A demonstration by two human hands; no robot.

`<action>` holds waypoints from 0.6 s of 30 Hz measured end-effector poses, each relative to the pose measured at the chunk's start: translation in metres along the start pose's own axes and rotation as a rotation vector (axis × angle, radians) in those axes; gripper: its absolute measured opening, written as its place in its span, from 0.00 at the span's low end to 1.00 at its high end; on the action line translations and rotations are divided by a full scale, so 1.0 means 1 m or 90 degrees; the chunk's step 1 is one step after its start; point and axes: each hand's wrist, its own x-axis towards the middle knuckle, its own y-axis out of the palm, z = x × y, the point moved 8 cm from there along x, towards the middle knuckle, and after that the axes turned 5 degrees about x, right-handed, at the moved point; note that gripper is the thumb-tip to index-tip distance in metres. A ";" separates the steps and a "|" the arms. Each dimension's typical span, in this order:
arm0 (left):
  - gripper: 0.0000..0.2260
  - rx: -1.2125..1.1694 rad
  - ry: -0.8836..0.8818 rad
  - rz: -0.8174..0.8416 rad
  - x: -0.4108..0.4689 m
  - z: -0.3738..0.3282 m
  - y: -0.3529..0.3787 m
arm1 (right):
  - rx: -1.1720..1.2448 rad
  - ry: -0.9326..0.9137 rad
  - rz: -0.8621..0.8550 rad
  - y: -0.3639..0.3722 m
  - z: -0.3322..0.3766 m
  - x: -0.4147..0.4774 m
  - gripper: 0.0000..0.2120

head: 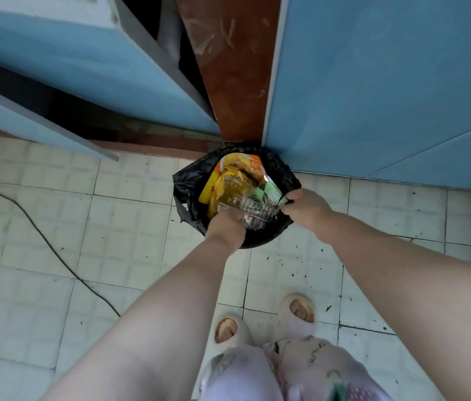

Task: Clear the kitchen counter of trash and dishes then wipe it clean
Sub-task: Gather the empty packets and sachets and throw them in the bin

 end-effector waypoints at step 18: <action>0.11 -0.077 0.129 -0.168 -0.241 -0.126 -0.204 | 0.071 -0.170 -0.090 -0.095 0.133 -0.249 0.13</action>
